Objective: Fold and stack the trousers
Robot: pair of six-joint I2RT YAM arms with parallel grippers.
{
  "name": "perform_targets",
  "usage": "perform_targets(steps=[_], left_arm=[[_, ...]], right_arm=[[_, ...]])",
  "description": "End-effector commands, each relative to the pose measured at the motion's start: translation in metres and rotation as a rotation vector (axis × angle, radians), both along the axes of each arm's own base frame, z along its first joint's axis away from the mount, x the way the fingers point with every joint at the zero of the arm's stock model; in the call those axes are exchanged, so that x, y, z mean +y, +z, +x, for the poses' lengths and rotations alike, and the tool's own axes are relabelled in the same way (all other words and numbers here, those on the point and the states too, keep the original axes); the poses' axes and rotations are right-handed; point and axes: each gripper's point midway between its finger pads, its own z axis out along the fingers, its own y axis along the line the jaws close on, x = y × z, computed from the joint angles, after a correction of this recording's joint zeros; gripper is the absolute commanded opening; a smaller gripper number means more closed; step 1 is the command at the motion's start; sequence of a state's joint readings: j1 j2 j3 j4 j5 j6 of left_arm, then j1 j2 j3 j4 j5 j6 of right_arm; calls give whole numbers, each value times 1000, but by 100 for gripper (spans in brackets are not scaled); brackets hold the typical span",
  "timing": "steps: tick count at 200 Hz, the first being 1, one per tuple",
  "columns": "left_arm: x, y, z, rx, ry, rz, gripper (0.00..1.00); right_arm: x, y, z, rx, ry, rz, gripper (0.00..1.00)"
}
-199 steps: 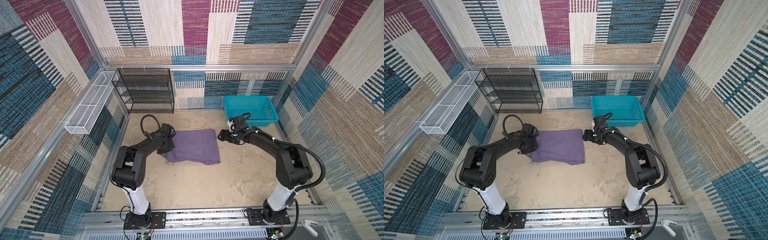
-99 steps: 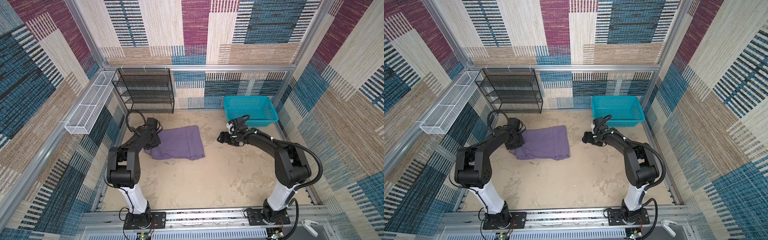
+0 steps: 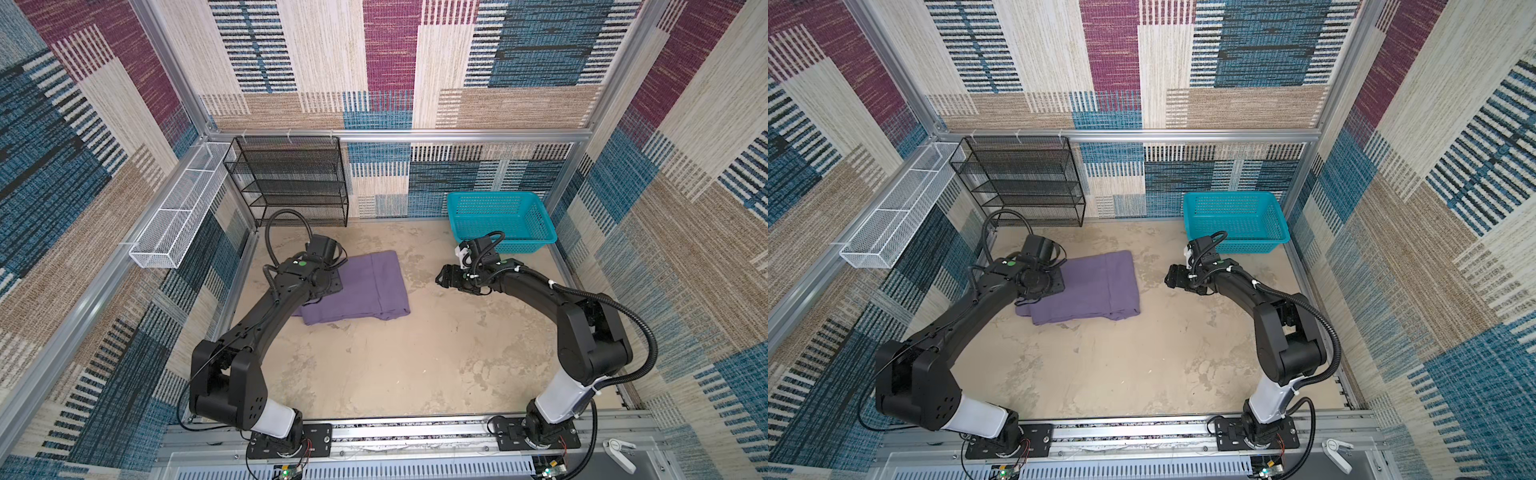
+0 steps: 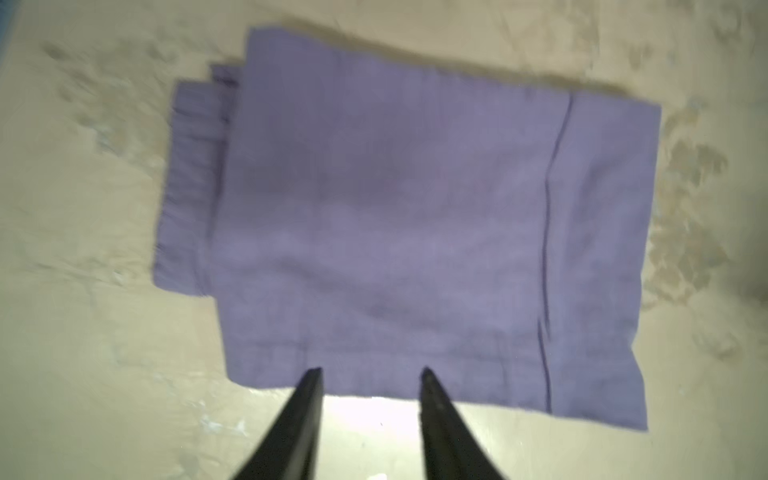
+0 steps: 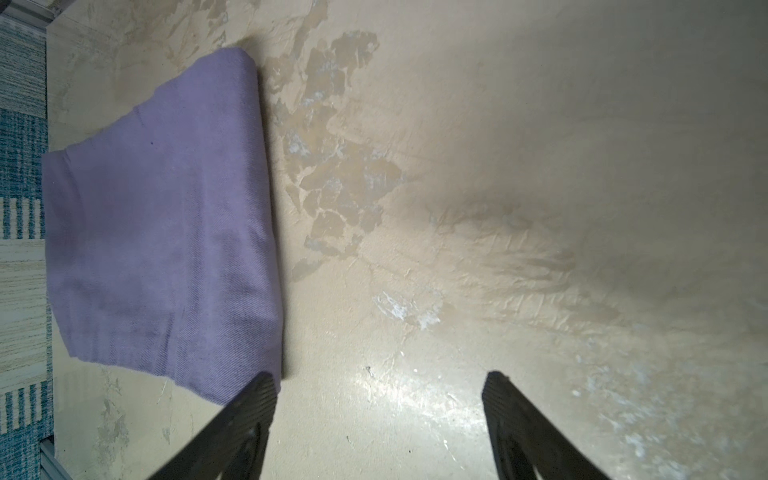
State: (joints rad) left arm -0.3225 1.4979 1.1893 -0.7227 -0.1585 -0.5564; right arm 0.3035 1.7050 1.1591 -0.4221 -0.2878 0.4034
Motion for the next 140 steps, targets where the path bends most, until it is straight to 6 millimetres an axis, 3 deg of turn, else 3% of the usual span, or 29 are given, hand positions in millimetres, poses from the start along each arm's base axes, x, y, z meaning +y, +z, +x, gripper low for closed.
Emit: perform_targets(steps=[1,6,43,63,83,122,140], left_arm=[[-23,-22,-12,36,25,-95,7],[-26,-28,-14,47,25,-100,0],[-35,-62,-20,100,46,-130,0],[-36,-70,-17,103,58,-122,25],[-36,-73,-13,92,66,-123,41],[-30,-93,-6,101,95,-78,45],[-25,-108,1,130,111,-71,39]], right_arm=[[3,9,3,-33,5,21,81],[3,9,2,-32,7,21,81],[3,6,1,-27,7,21,81],[3,1,0,-17,9,22,81],[3,-3,0,-10,10,15,81],[2,-5,2,-4,9,4,81],[2,-5,3,-2,5,-1,81]])
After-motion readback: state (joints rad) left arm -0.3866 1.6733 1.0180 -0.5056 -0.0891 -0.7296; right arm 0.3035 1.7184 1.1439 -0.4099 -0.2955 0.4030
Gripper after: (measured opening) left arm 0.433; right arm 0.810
